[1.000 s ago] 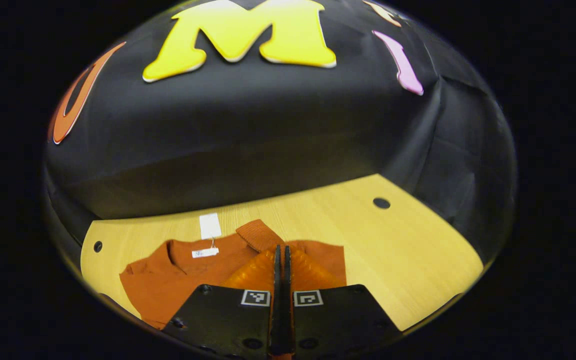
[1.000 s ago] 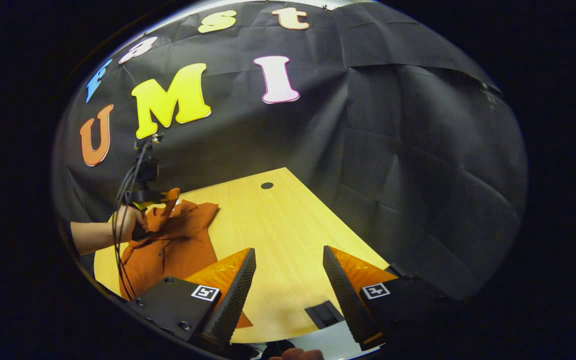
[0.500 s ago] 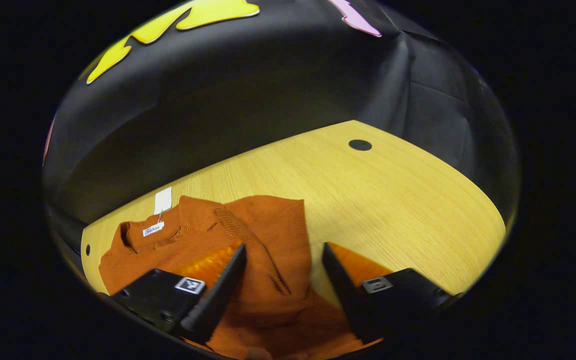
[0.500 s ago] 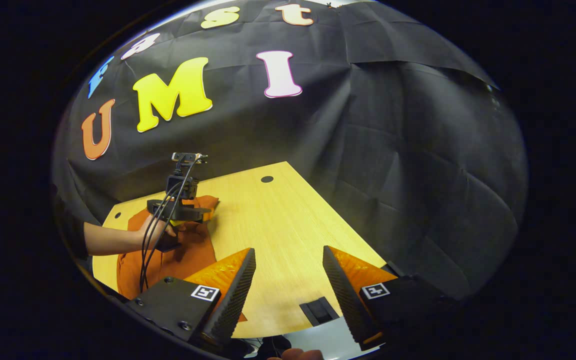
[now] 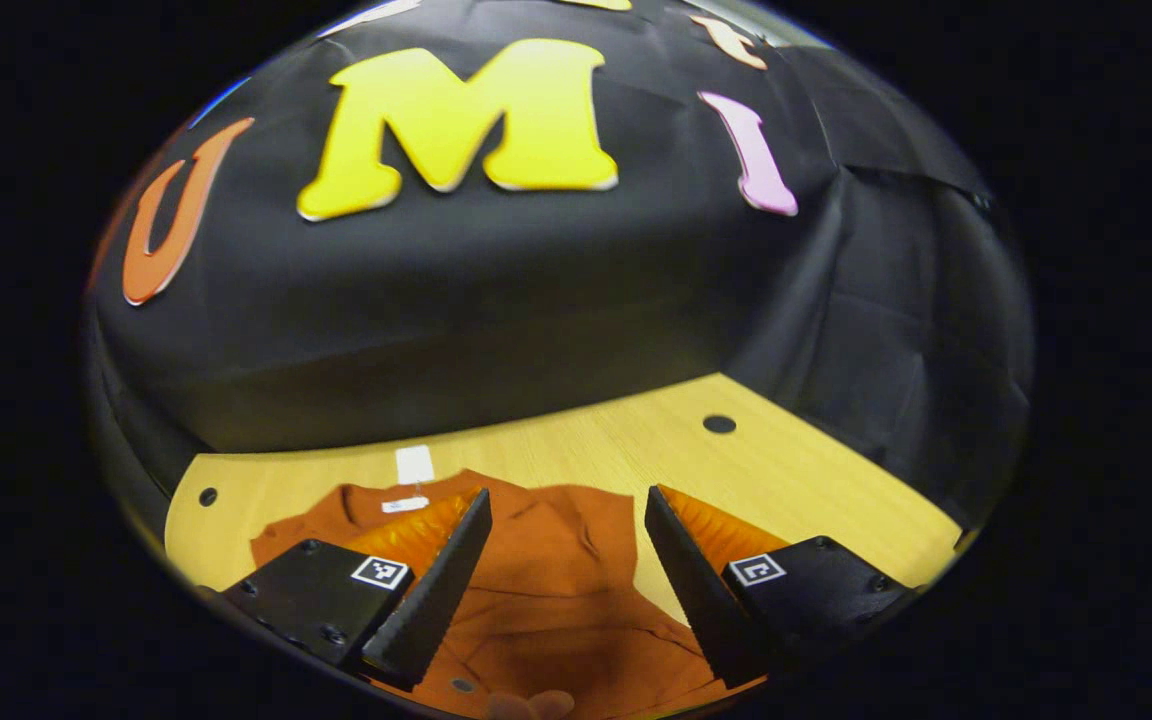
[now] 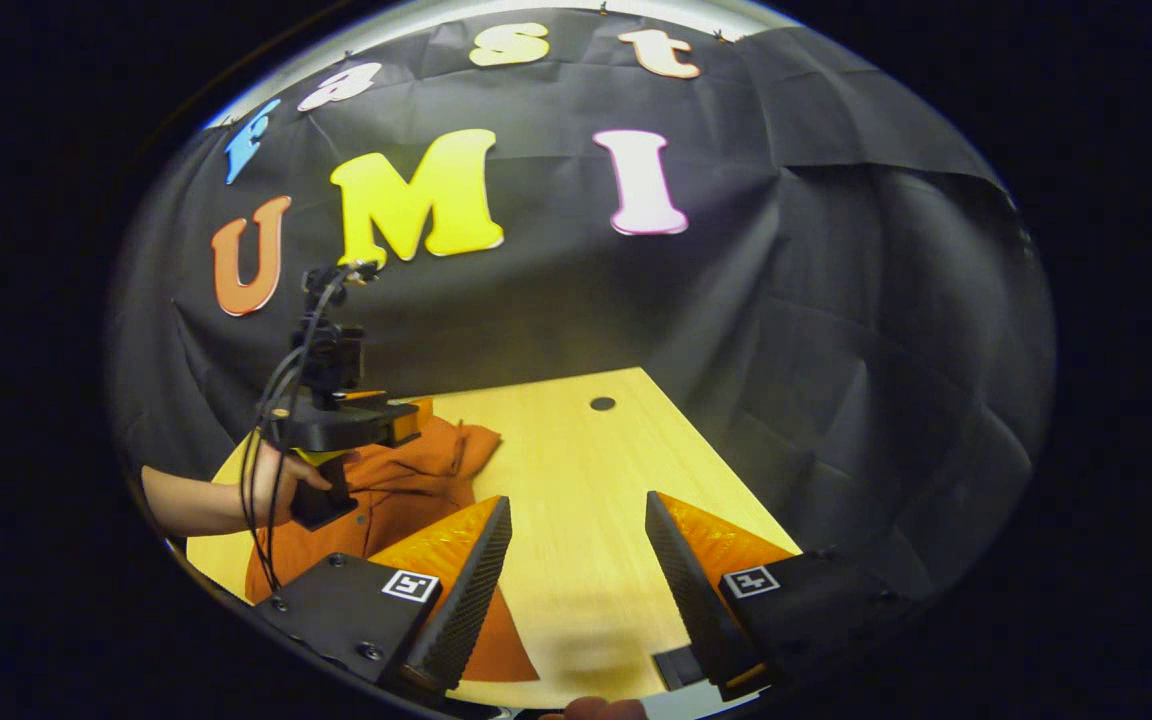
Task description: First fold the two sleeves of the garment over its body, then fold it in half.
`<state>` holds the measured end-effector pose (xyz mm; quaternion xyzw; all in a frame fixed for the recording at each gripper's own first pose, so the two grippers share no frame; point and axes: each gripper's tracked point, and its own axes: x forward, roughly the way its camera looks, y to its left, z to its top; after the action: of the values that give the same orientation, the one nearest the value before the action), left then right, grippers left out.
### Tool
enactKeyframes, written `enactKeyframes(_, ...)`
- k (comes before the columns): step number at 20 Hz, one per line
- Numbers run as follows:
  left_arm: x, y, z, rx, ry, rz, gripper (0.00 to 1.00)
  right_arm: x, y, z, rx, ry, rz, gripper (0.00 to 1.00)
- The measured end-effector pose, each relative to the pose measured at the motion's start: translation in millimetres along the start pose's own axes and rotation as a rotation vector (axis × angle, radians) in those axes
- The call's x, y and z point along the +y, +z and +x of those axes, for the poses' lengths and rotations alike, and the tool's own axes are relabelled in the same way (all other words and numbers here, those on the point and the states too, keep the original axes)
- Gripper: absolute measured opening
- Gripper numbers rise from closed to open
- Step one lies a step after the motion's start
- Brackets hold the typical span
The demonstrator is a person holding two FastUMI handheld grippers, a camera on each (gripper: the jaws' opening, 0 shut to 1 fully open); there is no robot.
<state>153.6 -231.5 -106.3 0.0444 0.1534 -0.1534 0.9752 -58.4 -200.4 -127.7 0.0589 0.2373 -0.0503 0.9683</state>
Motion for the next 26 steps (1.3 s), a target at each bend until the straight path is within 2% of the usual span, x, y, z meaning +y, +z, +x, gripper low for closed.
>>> enactKeyframes(2,36,38,-41,-0.083,0.048,-0.018,1.00,28,20,9,-0.054,0.057,-0.026,0.84)
enactKeyframes(4,63,64,-94,-0.136,0.114,-0.042,0.99,66,40,14,-0.114,0.116,-0.052,0.87)
enactKeyframes(7,82,112,-173,-0.192,0.203,-0.064,0.99,116,71,11,-0.225,0.199,-0.103,0.88)
enactKeyframes(8,83,126,-200,-0.216,0.210,-0.094,0.99,131,82,9,-0.264,0.224,-0.123,0.87)
enactKeyframes(9,93,136,-215,-0.248,0.215,-0.123,1.00,143,90,8,-0.300,0.247,-0.141,0.84)
enactKeyframes(10,101,143,-226,-0.273,0.232,-0.137,0.99,156,100,6,-0.343,0.277,-0.153,0.87)
enactKeyframes(12,114,151,-250,-0.301,0.264,-0.141,0.98,173,108,1,-0.372,0.317,-0.175,0.84)
enactKeyframes(13,120,149,-257,-0.305,0.276,-0.143,0.89,177,109,1,-0.373,0.328,-0.179,0.87)
enactKeyframes(14,126,149,-264,-0.309,0.285,-0.146,0.96,180,111,2,-0.373,0.338,-0.176,0.84)
enactKeyframes(15,131,146,-268,-0.310,0.290,-0.154,0.87,183,113,2,-0.371,0.343,-0.172,0.86)
enactKeyframes(16,136,145,-272,-0.314,0.299,-0.153,0.87,183,115,4,-0.366,0.346,-0.170,0.84)
enactKeyframes(17,139,141,-274,-0.312,0.303,-0.151,0.96,183,113,7,-0.353,0.345,-0.170,0.86)
enactKeyframes(19,141,132,-277,-0.288,0.283,-0.133,1.00,178,105,14,-0.307,0.353,-0.161,0.86)
enactKeyframes(20,137,121,-276,-0.260,0.246,-0.128,0.96,174,96,17,-0.275,0.357,-0.157,0.84)
enactKeyframes(22,135,89,-276,-0.163,0.182,-0.146,0.96,160,75,25,-0.199,0.351,-0.149,0.86)
enactKeyframes(26,144,-8,-287,0.069,0.134,-0.235,0.97,118,9,37,-0.016,0.324,-0.145,0.86)
